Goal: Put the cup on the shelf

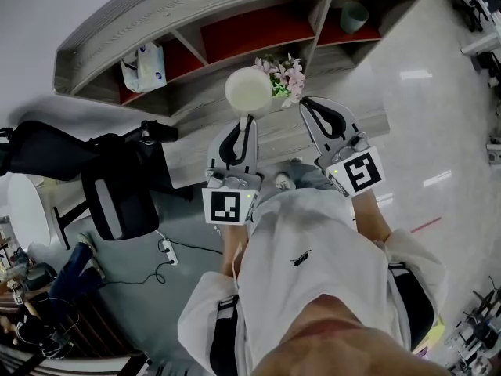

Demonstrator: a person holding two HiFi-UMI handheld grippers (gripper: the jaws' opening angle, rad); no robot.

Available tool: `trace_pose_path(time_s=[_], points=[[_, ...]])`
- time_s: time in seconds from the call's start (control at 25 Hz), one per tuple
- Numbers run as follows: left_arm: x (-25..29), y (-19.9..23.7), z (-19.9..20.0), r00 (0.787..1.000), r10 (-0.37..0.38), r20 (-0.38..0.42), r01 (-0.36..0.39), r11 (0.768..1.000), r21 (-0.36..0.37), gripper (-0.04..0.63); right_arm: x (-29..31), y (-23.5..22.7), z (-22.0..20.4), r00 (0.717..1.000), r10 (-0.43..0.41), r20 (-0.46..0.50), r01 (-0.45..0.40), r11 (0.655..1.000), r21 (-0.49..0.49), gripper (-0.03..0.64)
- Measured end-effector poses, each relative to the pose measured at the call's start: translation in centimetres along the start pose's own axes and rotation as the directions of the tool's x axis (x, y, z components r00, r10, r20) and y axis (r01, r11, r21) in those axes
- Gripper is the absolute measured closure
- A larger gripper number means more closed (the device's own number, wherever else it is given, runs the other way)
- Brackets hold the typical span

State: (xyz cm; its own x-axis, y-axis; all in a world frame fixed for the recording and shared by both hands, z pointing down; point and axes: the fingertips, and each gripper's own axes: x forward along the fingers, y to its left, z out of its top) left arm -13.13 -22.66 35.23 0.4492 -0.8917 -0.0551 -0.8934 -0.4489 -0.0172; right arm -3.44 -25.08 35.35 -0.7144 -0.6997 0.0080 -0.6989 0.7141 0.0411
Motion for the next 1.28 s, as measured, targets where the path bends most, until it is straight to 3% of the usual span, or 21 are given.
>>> trace_pose_path(time_s=[1.28], points=[[9.9,4.5,-3.9,0.999,0.049,0.009,-0.049,0.999,0.02,0.546,6.6,-7.8,-3.1,0.998,0.051,-0.041,-0.051,0.999,0.004,0.58]])
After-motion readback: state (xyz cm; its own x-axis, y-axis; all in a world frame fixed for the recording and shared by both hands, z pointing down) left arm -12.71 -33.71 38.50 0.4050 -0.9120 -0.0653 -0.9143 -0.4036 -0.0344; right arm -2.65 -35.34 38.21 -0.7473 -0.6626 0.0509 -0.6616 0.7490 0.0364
